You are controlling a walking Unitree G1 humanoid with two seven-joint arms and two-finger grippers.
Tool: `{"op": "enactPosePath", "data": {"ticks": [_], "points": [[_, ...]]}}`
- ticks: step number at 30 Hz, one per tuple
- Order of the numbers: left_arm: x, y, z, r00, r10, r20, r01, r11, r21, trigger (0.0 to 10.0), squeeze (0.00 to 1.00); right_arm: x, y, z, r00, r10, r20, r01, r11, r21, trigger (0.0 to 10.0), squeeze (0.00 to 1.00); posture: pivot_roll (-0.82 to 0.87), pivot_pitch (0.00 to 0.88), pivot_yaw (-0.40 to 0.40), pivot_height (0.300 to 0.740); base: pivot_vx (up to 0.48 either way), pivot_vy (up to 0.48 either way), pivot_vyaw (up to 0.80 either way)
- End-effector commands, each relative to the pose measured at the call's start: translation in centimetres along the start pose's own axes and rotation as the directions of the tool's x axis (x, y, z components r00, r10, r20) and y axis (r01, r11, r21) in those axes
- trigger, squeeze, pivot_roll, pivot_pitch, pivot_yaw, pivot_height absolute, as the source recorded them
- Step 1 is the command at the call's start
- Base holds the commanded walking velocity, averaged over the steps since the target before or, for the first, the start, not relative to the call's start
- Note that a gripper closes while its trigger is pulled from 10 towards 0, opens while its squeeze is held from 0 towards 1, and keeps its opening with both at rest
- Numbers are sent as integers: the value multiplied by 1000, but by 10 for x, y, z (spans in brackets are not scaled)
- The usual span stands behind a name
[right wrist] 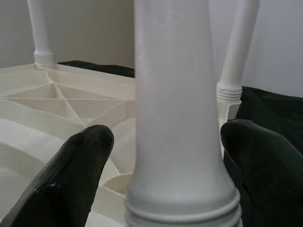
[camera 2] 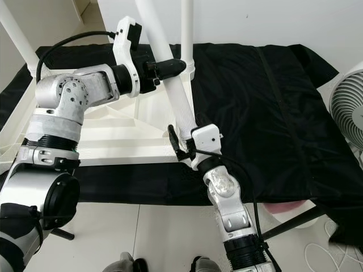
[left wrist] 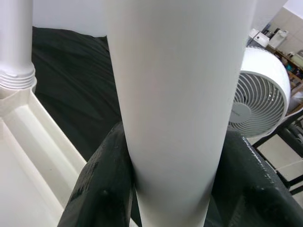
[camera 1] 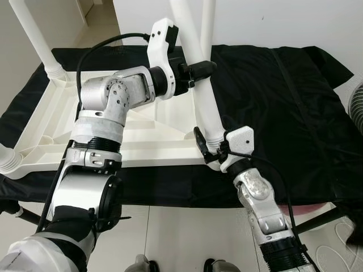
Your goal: Building children table
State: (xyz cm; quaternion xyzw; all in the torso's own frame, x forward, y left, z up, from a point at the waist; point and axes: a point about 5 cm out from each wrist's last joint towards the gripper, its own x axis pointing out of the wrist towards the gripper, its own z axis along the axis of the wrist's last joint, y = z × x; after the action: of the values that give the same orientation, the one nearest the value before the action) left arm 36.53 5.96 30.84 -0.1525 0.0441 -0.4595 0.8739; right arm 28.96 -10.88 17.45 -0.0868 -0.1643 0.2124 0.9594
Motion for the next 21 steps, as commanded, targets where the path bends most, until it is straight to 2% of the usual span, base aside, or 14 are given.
{"op": "enactPosePath", "data": {"ticks": [1, 3, 8, 10, 15, 21], "points": [[-3, 2, 4, 1000, 18, 15, -18, 999, 34, 10000, 0, 1, 2, 3, 999, 33, -1, -33, 999, 10, 10000, 0, -128, 91, 69, 740, 0, 0, 0], [-4, 4, 6, 999, 33, 22, -34, 998, 55, 10000, 0, 2, -5, 7, 999, 46, -30, -46, 999, 5, 10000, 0, -129, 91, 65, 740, 0, 0, 0], [-5, 4, 4, 999, 30, 19, -32, 997, 73, 10000, 0, 5, -8, 11, 997, 58, -51, -57, 998, 22, 10000, 0, -129, 91, 65, 740, 0, 0, 0], [-4, 0, -1, 1000, 17, 9, -18, 994, 110, 10000, 0, 13, -14, 20, 991, 74, -107, -68, 996, 56, 10000, 0, -127, 91, 64, 740, 0, 0, 0], [-4, -3, -4, 1000, 8, 4, -8, 991, 134, 10000, 0, 24, -23, 29, 983, 96, -156, -87, 994, 60, 10000, 0, -127, 91, 64, 740, 0, 0, 0], [-1, -8, -6, 1000, -12, 5, 11, 990, 138, 10000, 0, 36, -30, 29, 969, 122, -215, -109, 992, 70, 10000, 0, -129, 81, 61, 740, 0, 0, 0]]}}
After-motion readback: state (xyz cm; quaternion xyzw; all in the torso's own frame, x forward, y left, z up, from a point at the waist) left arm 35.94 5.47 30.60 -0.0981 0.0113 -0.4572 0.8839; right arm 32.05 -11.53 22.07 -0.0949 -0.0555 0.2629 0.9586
